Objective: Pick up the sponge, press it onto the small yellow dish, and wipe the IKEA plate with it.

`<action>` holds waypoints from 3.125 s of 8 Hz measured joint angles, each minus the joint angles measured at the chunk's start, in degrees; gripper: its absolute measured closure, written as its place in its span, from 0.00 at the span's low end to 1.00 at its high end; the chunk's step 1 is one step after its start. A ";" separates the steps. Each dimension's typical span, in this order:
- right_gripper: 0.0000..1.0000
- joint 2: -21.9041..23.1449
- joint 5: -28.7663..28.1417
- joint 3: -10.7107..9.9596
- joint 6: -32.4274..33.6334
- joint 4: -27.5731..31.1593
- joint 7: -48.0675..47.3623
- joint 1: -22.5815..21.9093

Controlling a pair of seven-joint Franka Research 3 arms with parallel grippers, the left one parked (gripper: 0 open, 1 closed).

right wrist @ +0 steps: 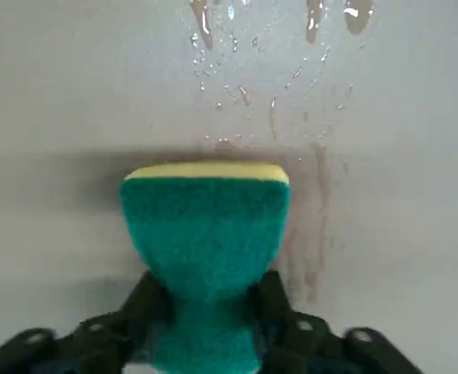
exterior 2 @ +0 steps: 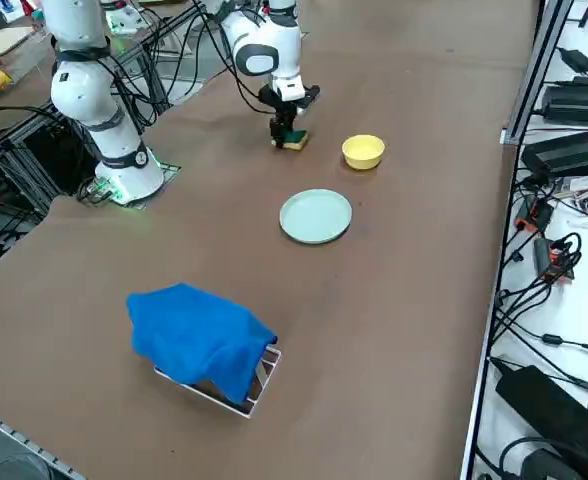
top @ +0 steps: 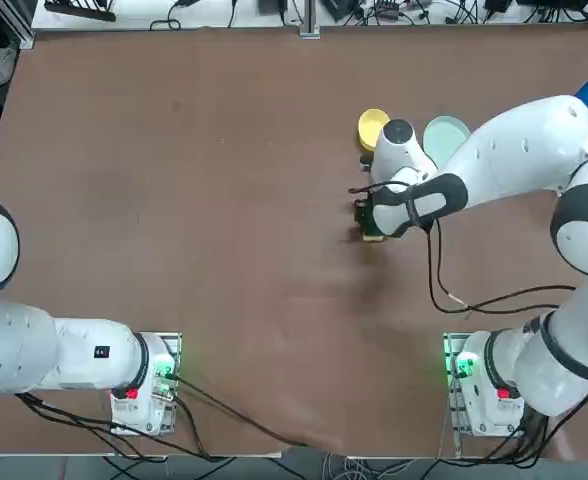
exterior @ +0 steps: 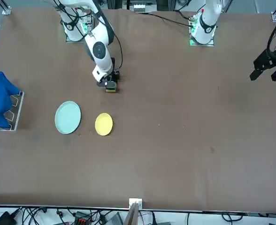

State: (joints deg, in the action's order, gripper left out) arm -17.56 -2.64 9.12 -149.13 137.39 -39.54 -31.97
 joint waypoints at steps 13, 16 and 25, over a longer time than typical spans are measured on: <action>0.85 6.72 0.01 -1.45 20.39 -9.46 2.16 4.10; 0.85 4.35 0.00 -1.62 37.84 -24.73 6.93 8.46; 0.83 -15.52 -4.23 -1.69 52.82 -52.93 22.63 16.46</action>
State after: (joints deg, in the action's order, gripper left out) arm -33.08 -6.86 7.43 -96.31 84.46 -16.91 -15.51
